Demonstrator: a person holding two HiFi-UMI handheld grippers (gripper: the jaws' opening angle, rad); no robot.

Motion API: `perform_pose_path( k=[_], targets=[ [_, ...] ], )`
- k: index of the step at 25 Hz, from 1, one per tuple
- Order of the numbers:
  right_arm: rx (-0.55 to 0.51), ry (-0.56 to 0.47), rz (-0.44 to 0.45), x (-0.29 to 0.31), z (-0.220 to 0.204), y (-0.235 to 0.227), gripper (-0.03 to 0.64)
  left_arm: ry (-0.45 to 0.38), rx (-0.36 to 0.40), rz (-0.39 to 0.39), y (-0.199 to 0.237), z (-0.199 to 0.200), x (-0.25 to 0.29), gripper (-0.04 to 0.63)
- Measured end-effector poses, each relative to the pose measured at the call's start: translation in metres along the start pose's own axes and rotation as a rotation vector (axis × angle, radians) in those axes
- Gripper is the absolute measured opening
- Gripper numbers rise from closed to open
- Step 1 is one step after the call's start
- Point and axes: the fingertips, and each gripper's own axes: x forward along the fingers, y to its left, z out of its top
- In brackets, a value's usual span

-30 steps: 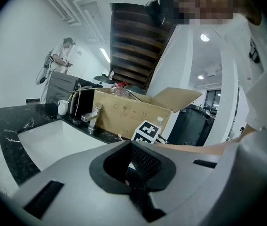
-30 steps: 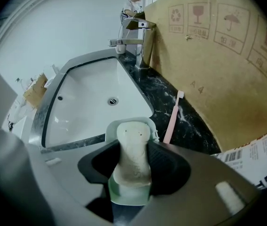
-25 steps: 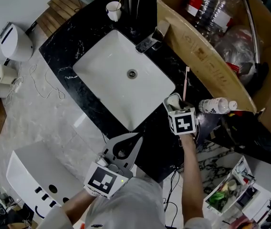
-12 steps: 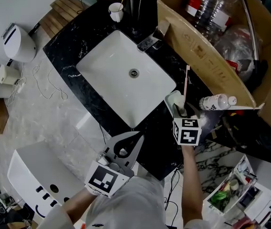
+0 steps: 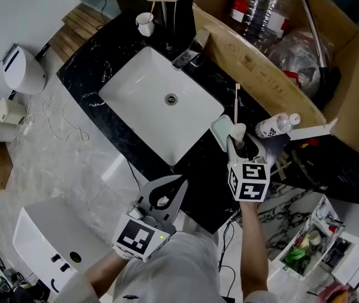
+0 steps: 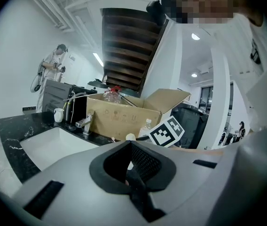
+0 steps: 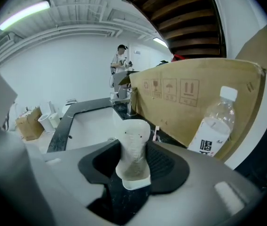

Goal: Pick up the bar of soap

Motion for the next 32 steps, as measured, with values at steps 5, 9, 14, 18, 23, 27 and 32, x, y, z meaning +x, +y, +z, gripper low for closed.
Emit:
perform_pose_path(
  k=[5, 9, 14, 18, 23, 27, 32],
  targets=[
    [0.021, -0.073, -0.007, -0.036, 0.013, 0.006, 0.187, -0.013, 0.039, -0.023, -0.011, 0.003, -0.009, 0.0],
    [0.036, -0.123, -0.024, -0.068, 0.021, 0.01, 0.186, -0.025, 0.065, -0.041, -0.018, 0.006, -0.019, 0.0],
    [0.048, -0.184, -0.052, -0.104, 0.027, 0.016, 0.186, -0.035, 0.087, -0.065, -0.026, 0.007, -0.031, 0.0],
    [0.057, -0.222, -0.07, -0.129, 0.027, 0.021, 0.186, -0.05, 0.097, -0.071, -0.029, 0.01, -0.041, 0.0],
    [0.04, -0.254, -0.108, -0.159, 0.028, 0.027, 0.186, -0.081, 0.103, -0.059, -0.027, 0.018, -0.056, 0.0],
    [0.045, -0.305, -0.122, -0.188, 0.032, 0.031, 0.186, -0.094, 0.099, -0.043, -0.024, 0.02, -0.068, 0.0],
    [0.045, -0.357, -0.124, -0.221, 0.035, 0.037, 0.187, -0.111, 0.097, -0.029, -0.023, 0.022, -0.08, 0.0]
  ],
)
